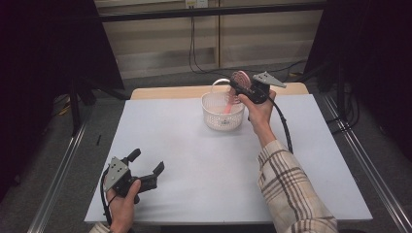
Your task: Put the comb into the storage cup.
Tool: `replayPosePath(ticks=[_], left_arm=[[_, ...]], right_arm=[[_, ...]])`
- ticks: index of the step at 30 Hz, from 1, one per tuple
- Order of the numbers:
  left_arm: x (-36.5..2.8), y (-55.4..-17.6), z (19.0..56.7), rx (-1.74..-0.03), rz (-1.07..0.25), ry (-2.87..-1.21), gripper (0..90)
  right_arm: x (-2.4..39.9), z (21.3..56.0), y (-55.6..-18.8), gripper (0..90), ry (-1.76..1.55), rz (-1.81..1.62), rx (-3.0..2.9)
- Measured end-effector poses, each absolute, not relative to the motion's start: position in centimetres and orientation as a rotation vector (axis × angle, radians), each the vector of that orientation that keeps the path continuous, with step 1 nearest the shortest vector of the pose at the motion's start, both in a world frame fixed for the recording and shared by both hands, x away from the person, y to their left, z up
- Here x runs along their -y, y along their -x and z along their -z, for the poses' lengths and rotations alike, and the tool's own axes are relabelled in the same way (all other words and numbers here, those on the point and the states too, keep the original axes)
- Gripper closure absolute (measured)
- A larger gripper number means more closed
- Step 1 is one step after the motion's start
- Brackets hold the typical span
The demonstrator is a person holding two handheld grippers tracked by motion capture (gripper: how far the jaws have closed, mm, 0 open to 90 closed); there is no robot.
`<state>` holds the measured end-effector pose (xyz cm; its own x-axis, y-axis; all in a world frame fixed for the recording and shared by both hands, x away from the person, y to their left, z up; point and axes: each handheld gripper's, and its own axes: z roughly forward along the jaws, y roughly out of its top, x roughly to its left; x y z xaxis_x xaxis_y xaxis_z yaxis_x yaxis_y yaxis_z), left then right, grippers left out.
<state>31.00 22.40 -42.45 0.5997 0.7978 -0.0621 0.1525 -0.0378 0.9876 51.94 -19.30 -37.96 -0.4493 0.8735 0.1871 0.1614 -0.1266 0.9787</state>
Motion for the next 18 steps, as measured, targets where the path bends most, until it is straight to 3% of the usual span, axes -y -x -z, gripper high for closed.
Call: replayPosePath(ticks=[18], left_arm=[[-22.4,-31.1,42.6,-0.847,-0.623,-1.552,3.3]], right_arm=[[20.6,38.3,-52.4,58.2,-1.207,-1.575,-1.593]])
